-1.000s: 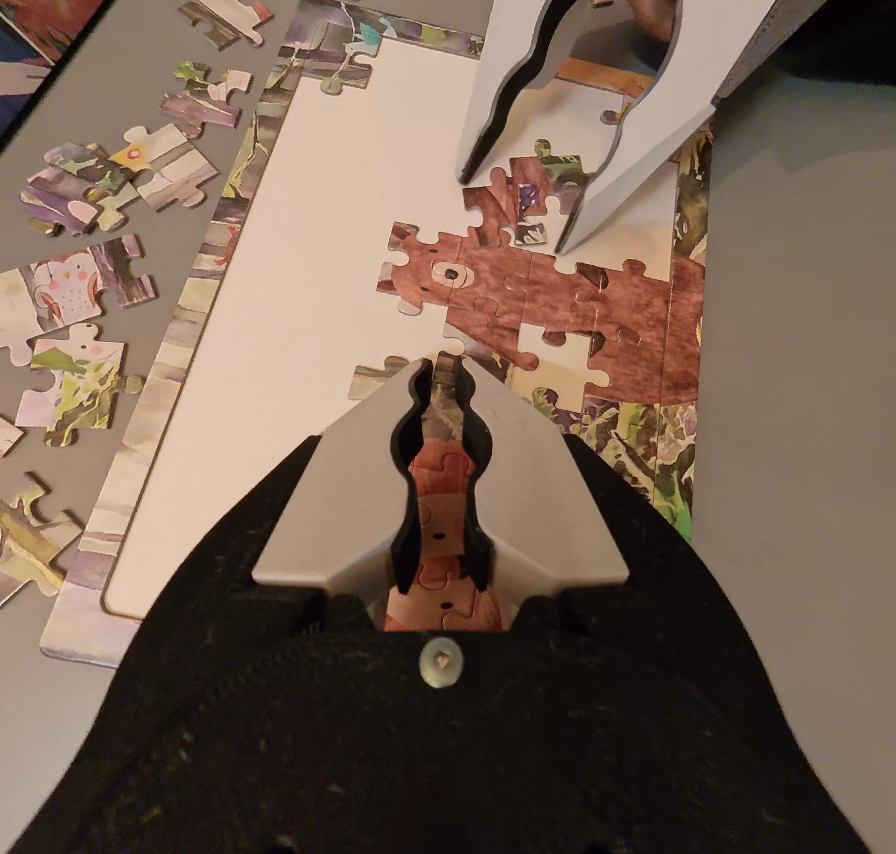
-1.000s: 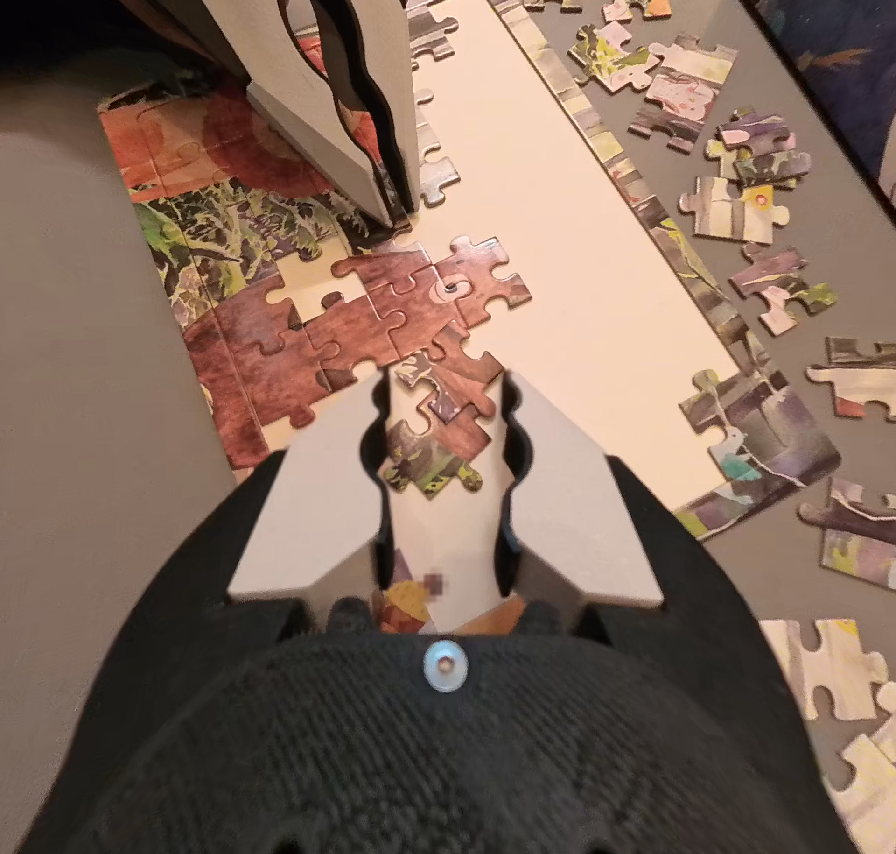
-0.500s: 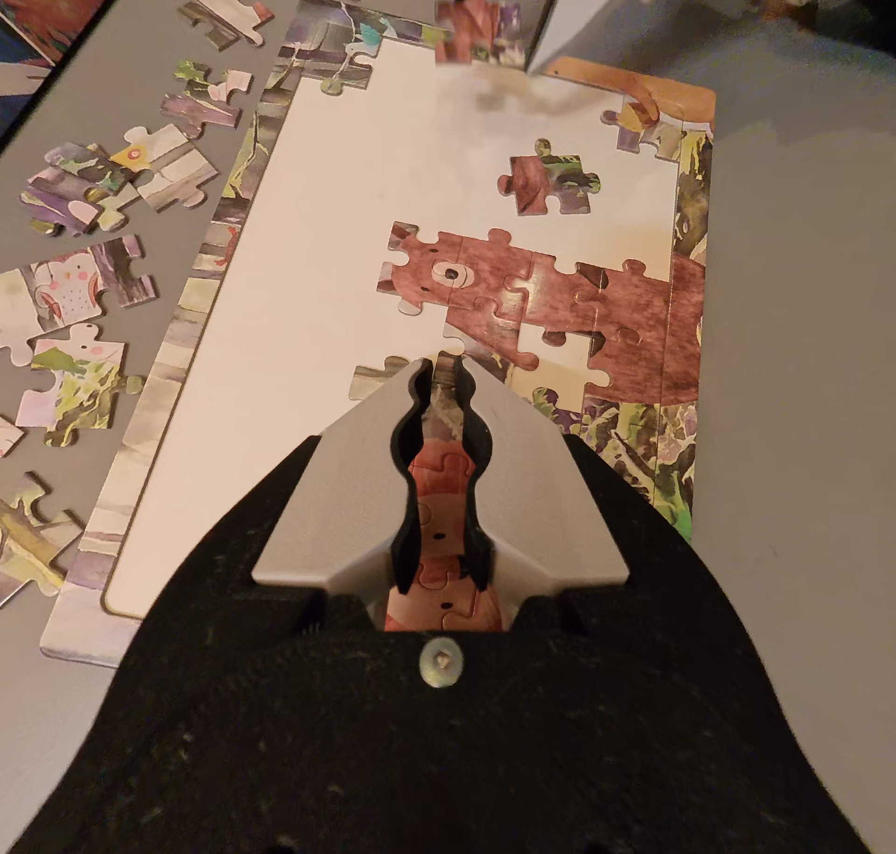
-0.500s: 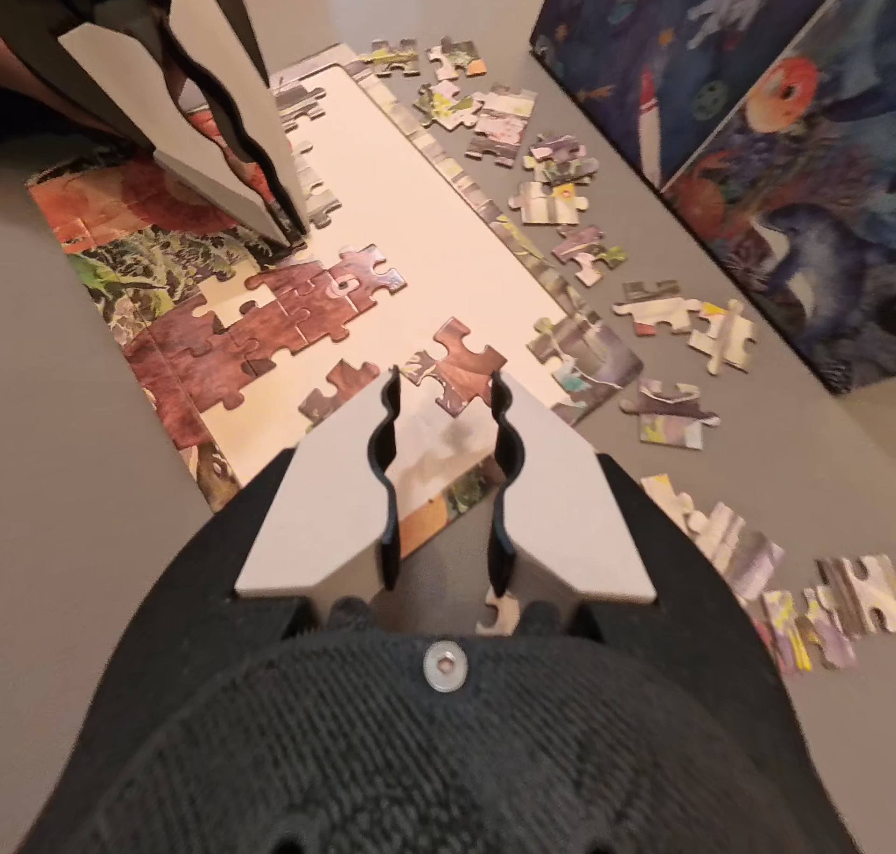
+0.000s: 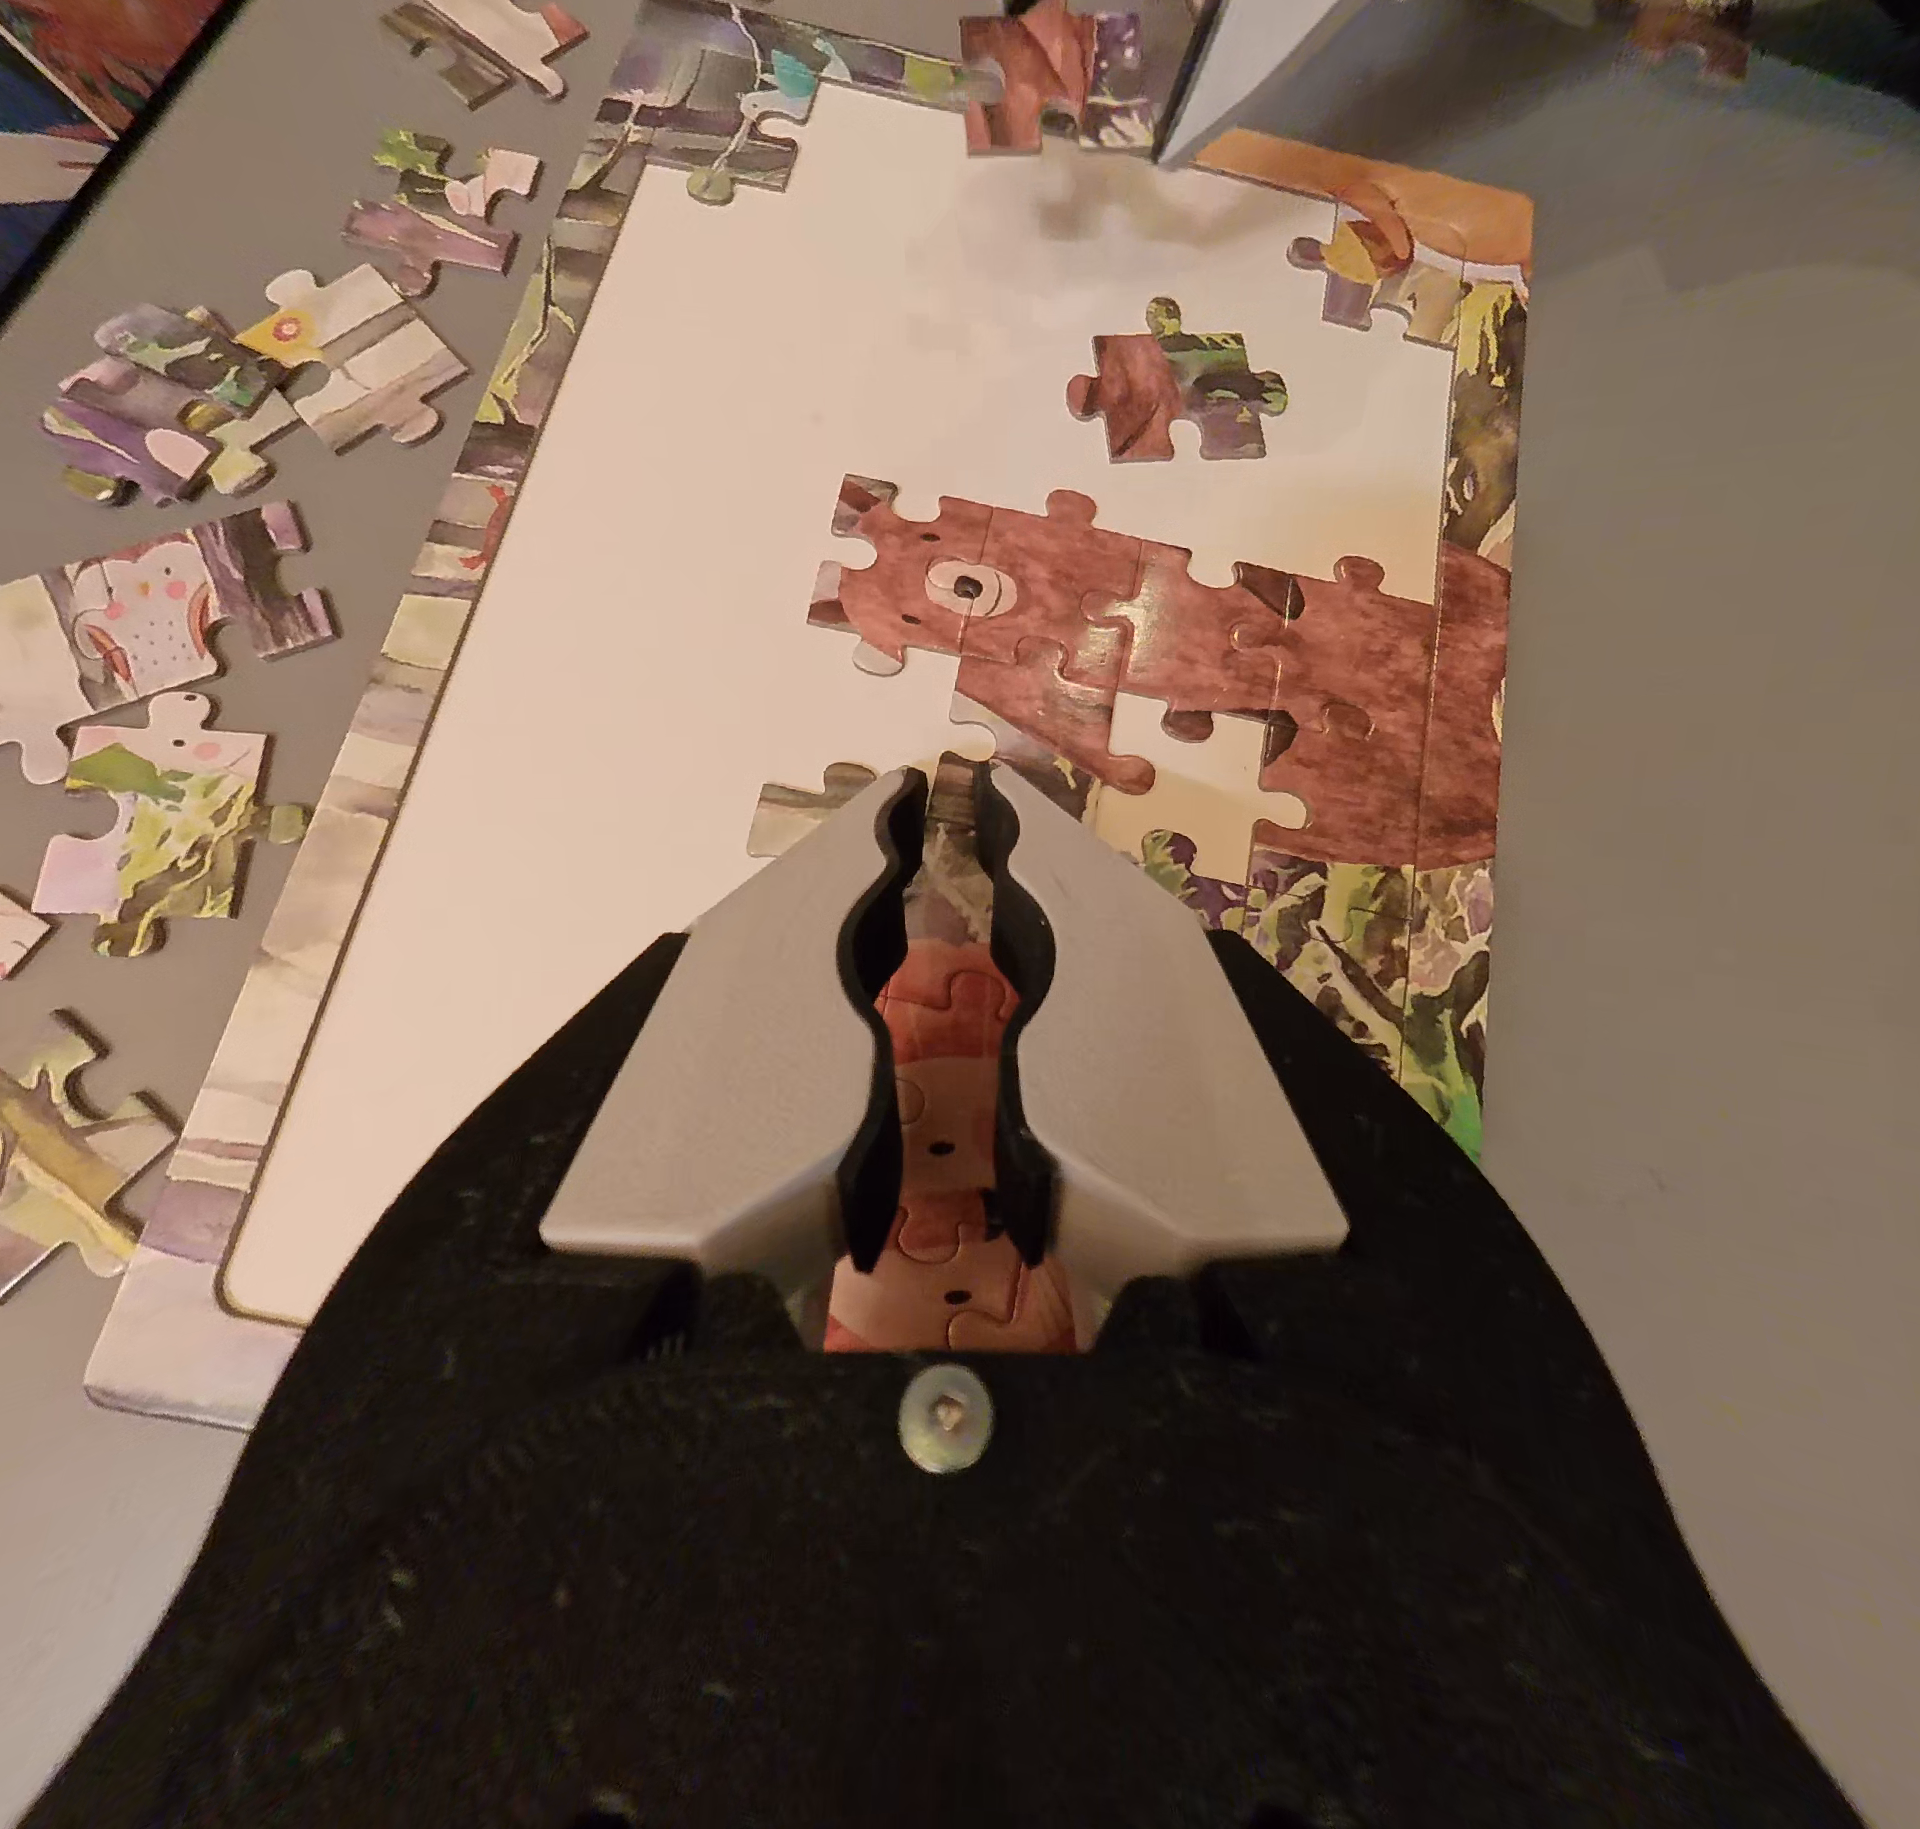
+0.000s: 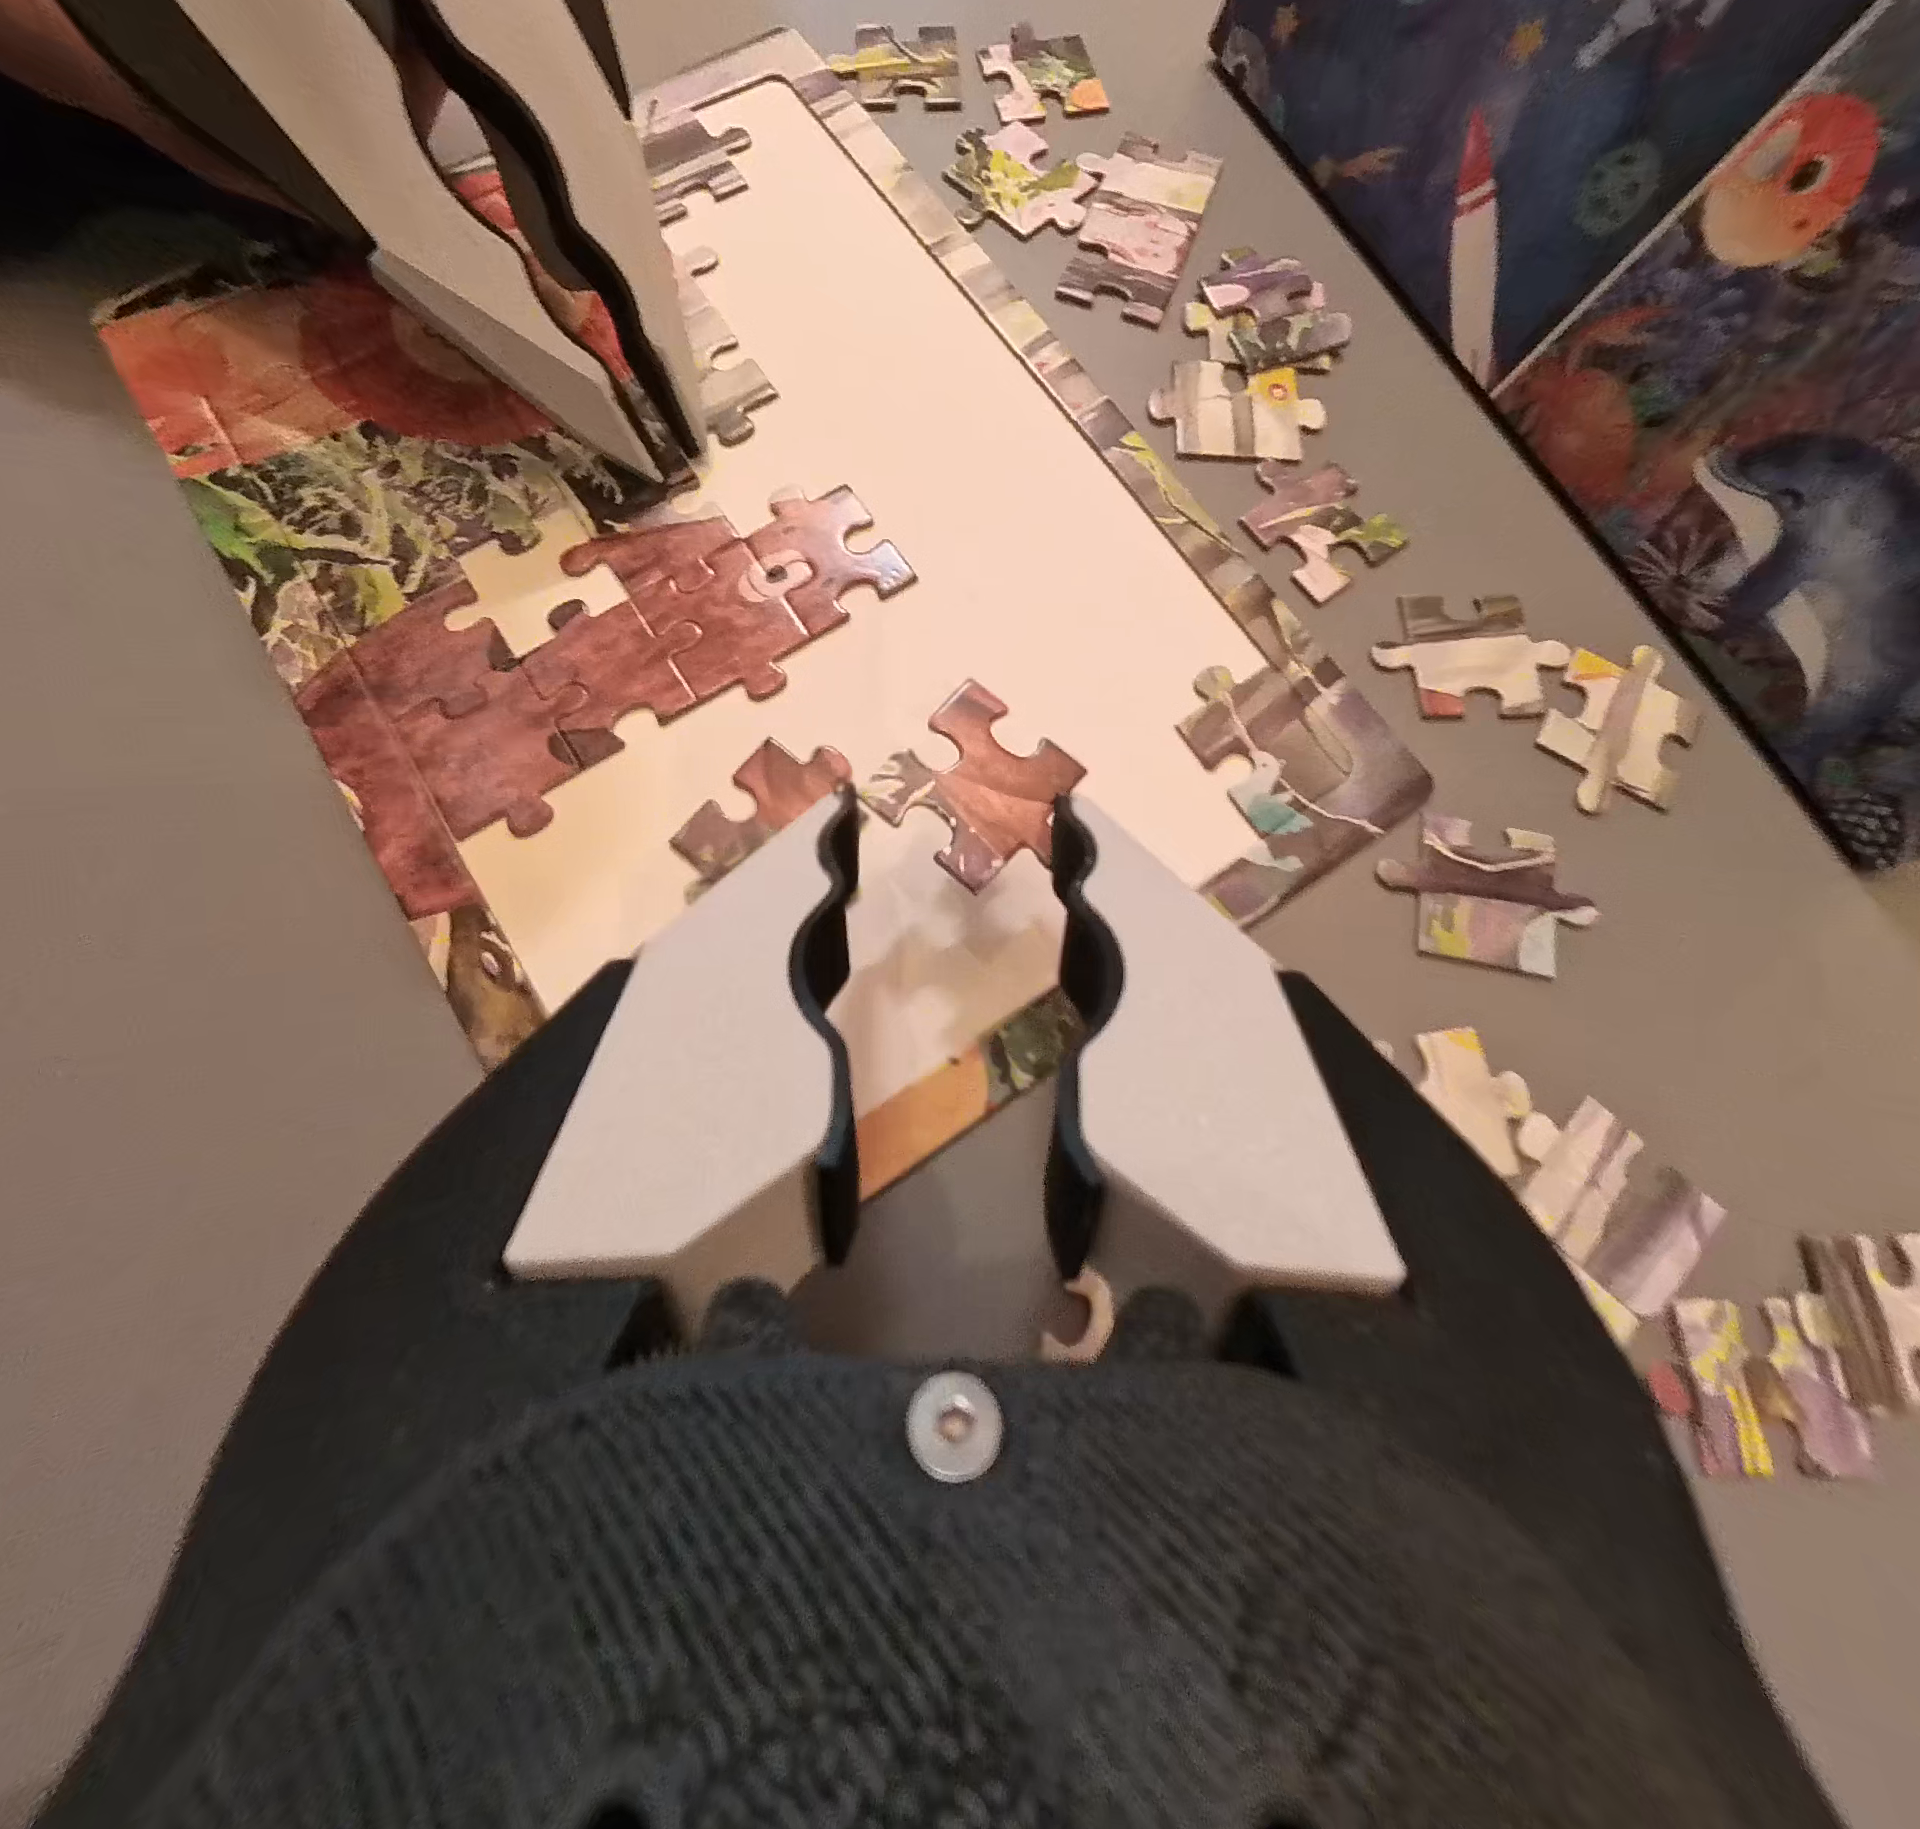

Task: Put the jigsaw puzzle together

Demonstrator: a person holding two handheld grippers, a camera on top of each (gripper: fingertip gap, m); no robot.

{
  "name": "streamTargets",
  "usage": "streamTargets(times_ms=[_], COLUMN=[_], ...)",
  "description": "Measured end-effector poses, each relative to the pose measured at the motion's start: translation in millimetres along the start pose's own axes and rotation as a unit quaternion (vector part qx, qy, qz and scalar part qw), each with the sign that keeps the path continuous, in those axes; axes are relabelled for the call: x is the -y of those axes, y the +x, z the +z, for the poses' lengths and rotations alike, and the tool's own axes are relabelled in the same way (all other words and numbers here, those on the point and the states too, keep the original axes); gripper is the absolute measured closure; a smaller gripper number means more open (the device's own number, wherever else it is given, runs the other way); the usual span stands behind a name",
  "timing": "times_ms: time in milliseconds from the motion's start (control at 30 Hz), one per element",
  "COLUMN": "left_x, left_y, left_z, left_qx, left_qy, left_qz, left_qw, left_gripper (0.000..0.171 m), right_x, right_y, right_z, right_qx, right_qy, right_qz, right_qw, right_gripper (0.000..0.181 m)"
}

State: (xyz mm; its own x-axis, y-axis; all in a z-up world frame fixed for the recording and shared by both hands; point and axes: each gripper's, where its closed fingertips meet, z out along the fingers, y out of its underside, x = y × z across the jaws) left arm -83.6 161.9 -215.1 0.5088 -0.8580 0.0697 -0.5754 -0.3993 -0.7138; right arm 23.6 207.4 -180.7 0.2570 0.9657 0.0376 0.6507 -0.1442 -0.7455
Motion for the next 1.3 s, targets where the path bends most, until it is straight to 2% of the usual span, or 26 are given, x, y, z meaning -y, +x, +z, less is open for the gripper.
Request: streamTargets(times_ms=[267, 567, 733, 1033, 1300], left_x=[0, 0, 0, 0, 0], left_y=[0, 0, 0, 0, 0], left_z=[0, 0, 0, 0, 0], left_qx=[0.001, 0.002, 0.002, 0.001, 0.001], left_qy=[0.0, 0.0, 0.0, 0.0, 0.0], left_qz=[0.002, 0.003, 0.002, 0.001, 0.001], left_qw=[1.0, 1.0, 1.0, 1.0, 1.0], left_gripper=[0.162, 0.162, 0.162, 0.162, 0.162], right_x=[-8, -12, -19, -33, -32], right_y=[-15, -5, -9, -18, -21], right_z=[17, 4, -7, 5, 5], right_qx=[0.019, 0.0, 0.017, 0.022, 0.029], right_qy=[-0.03, -0.036, -0.038, -0.072, -0.069], right_qz=[-0.025, -0.043, -0.047, -0.068, -0.08], right_qw=[0.999, 0.998, 0.998, 0.995, 0.994], right_gripper=[0.146, 0.146, 0.146, 0.146, 0.146])
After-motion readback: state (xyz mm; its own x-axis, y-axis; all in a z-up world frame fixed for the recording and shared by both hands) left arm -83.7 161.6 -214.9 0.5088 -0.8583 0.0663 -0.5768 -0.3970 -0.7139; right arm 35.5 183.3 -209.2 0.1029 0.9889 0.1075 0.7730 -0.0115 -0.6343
